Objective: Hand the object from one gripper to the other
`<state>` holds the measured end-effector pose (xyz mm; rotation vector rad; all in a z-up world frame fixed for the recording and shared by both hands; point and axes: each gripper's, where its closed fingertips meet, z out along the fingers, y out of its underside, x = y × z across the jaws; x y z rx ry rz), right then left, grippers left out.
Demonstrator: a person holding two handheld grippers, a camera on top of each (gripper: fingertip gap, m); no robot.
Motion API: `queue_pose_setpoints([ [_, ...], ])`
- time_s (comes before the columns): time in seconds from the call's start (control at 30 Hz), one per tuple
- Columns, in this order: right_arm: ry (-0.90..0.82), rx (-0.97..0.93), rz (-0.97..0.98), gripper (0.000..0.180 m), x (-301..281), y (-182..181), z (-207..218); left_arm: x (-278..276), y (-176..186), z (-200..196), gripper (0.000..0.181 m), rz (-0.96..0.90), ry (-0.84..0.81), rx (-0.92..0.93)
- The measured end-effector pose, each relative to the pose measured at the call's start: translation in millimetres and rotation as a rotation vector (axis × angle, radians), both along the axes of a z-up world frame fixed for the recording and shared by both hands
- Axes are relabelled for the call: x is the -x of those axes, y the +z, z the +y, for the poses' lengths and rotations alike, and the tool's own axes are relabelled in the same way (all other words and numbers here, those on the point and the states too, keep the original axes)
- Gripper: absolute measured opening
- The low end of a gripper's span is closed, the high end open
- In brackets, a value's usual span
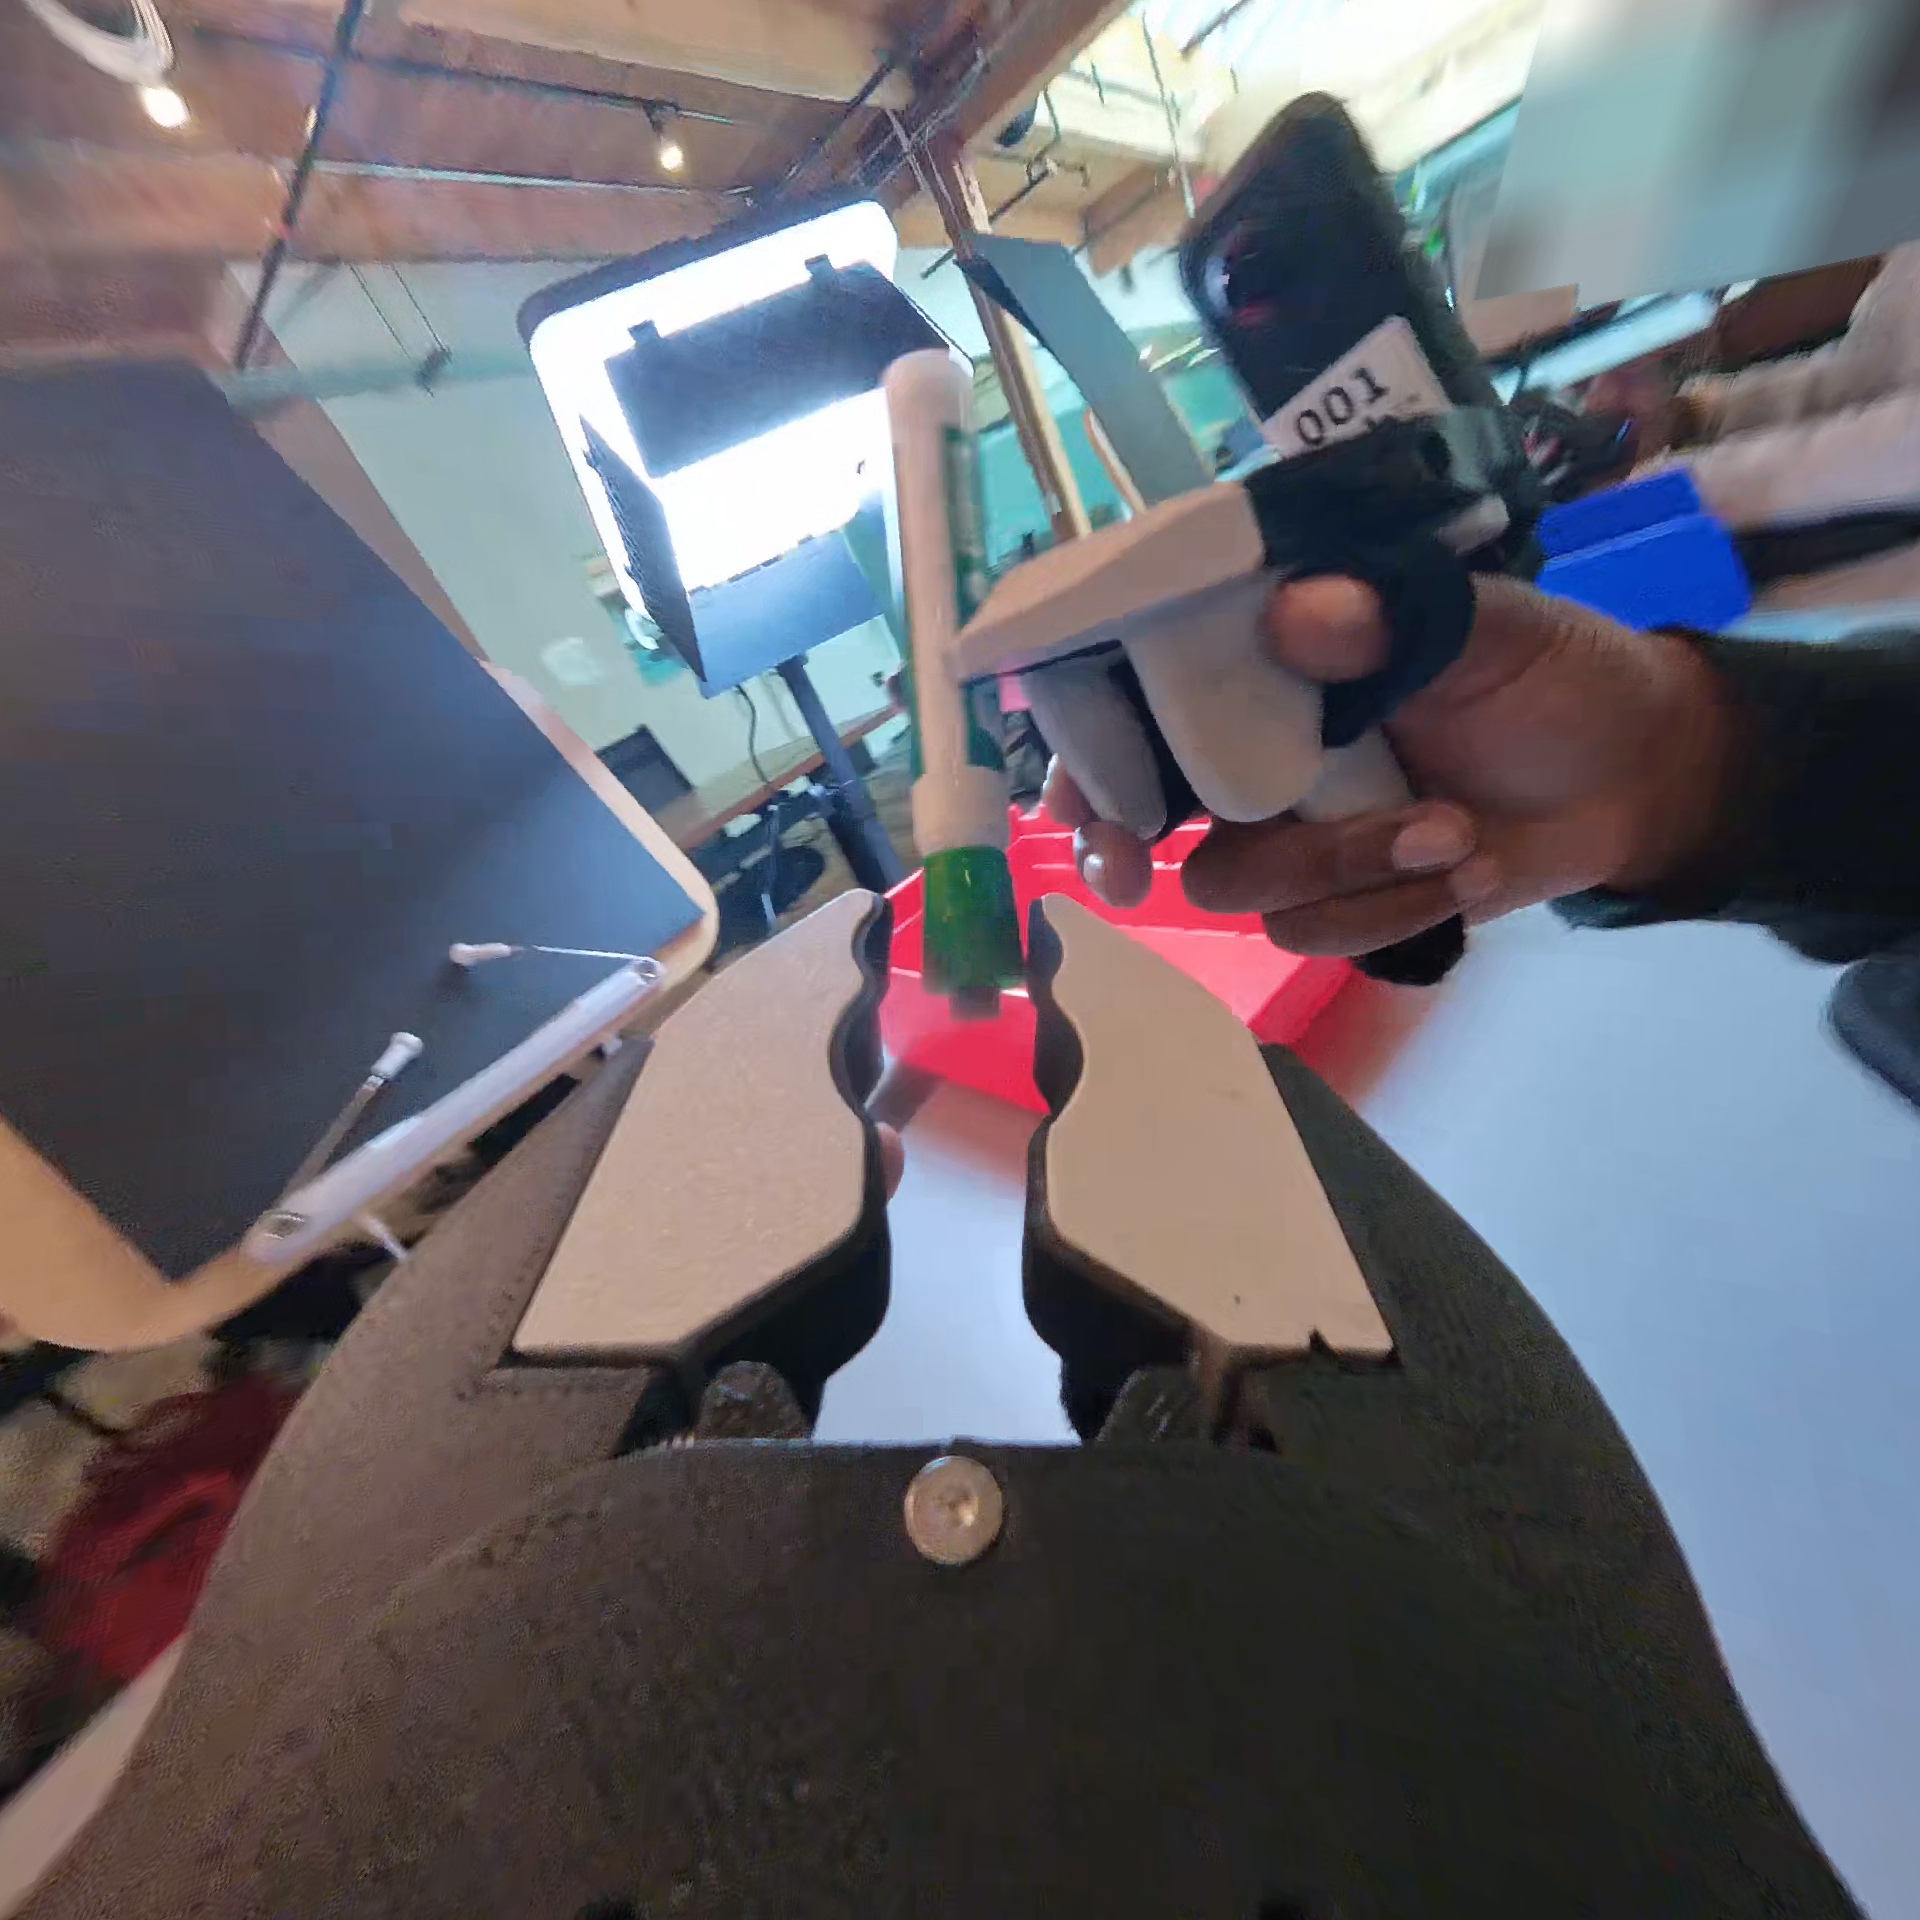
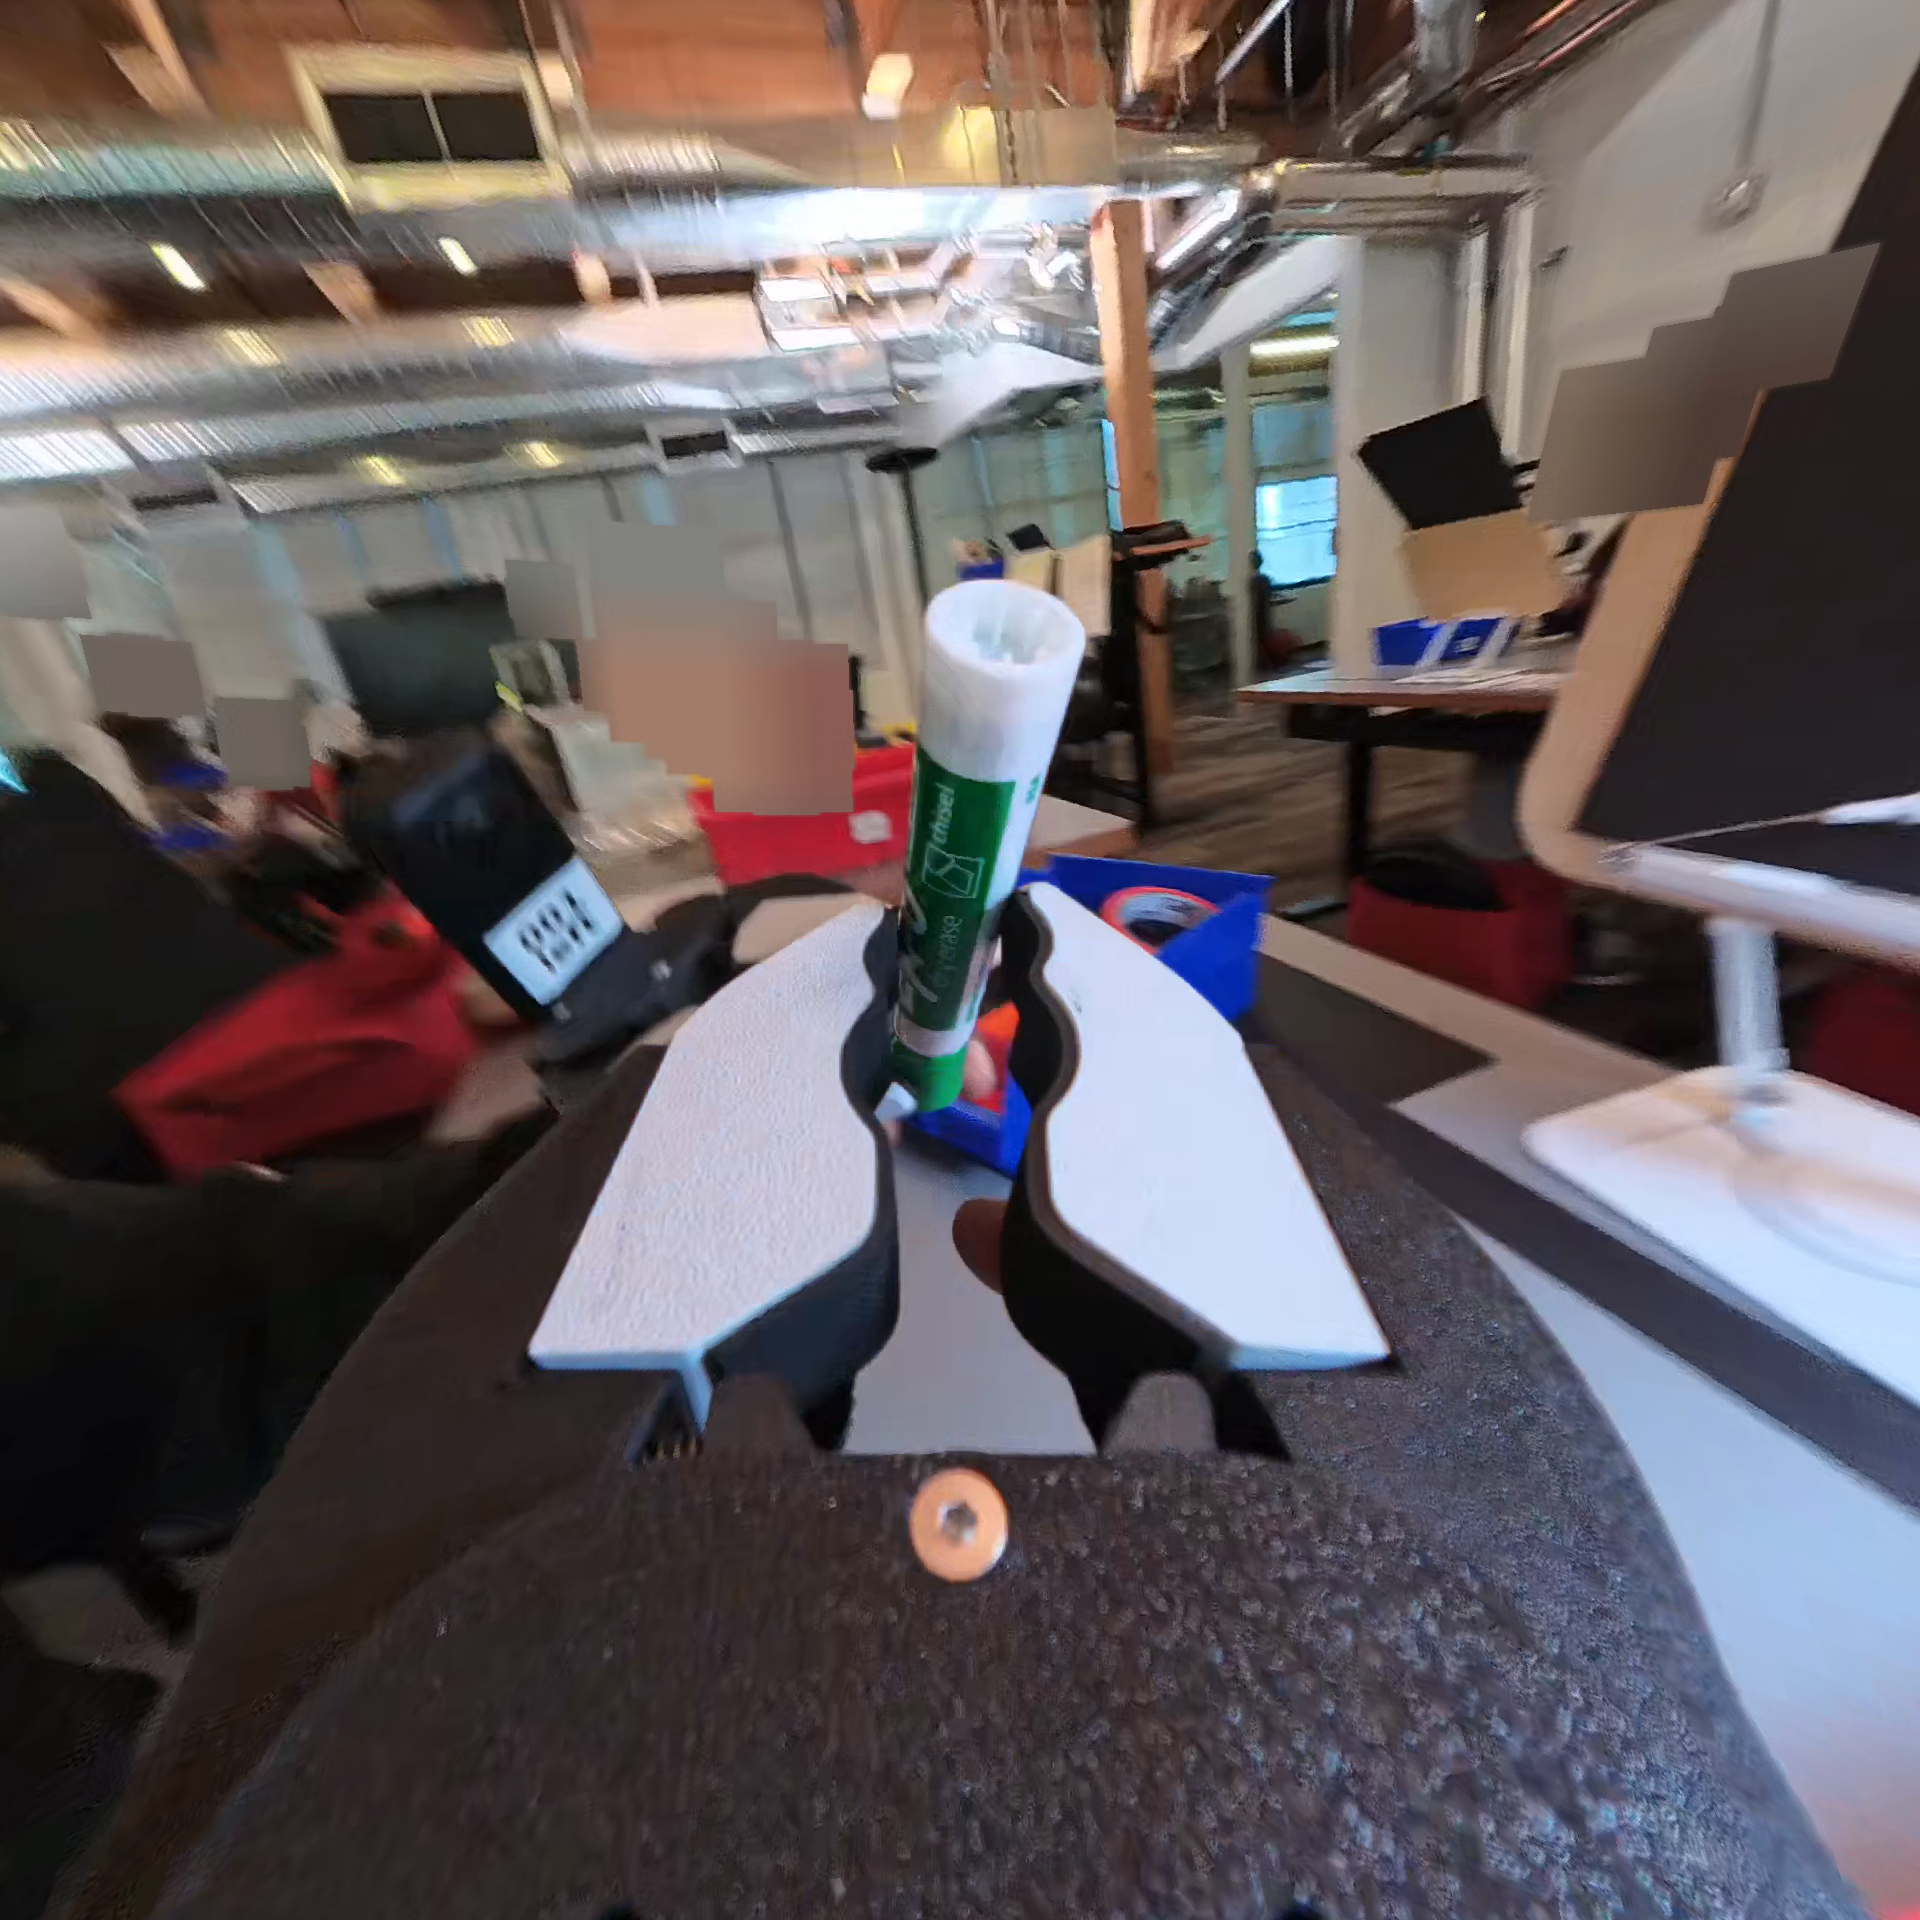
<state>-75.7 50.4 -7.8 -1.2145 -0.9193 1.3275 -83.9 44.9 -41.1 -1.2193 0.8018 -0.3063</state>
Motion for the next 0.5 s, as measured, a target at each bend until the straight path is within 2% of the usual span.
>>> queue_pose_setpoints([
  [0.1, -0.173, -0.220, -0.174, 0.019, -5, -8, 11, 10, 4, 2, 0.033, -0.068, -0.034, 0.088],
  [0.23, -0.432, -0.621, -0.471, 0.019, -8, -27, 28, 7, 17, -8, 0.036, -0.103, -0.083, 0.119],
  [0.37, -0.531, -0.898, -0.656, 0.019, 4, -46, 26, -5, 14, -13, 0.038, -0.034, -0.070, 0.120],
  [0.43, -0.555, -0.993, -0.702, 0.019, 10, -51, 22, -5, 8, -8, 0.031, 0.049, 0.003, 0.070],
  [0.47, -0.592, -1.052, -0.730, 0.019, 11, -51, 22, -4, 7, -8, 0.020, 0.085, 0.033, 0.025],
  [0.5, -0.626, -1.092, -0.749, 0.019, 9, -49, 23, -4, 7, -8, 0.020, 0.117, 0.051, -0.008],
])
